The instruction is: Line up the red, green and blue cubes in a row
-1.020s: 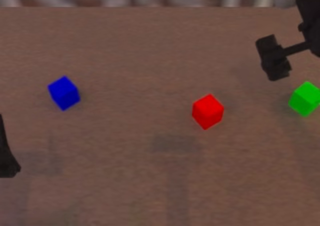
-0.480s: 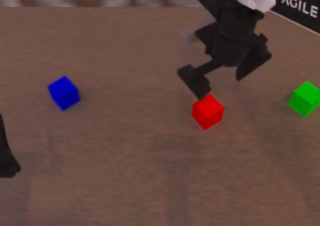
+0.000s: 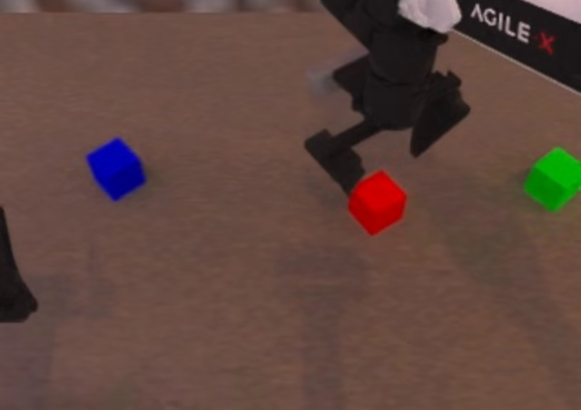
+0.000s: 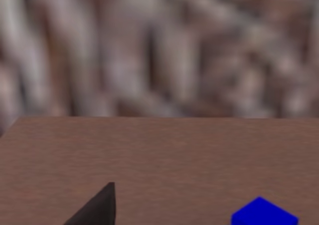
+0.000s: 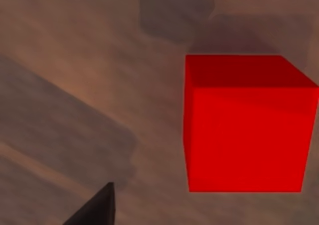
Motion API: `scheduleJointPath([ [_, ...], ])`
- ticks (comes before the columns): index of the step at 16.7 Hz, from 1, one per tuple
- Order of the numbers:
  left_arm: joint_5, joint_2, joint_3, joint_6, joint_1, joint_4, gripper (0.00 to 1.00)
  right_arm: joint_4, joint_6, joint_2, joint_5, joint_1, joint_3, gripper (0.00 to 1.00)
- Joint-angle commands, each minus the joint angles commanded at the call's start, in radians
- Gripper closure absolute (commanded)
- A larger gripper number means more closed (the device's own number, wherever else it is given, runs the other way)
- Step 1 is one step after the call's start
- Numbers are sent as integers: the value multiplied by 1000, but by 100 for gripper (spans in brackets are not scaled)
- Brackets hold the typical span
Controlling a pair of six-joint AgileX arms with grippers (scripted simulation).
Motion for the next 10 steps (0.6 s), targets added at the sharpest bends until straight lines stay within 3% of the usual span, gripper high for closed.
scheduleJointPath([
  [4, 0, 0, 0, 0, 0, 0, 0, 42, -2, 7, 0, -2, -39, 0],
  [10, 0, 0, 0, 0, 0, 0, 0, 277, 2, 61, 1, 1, -210, 0],
])
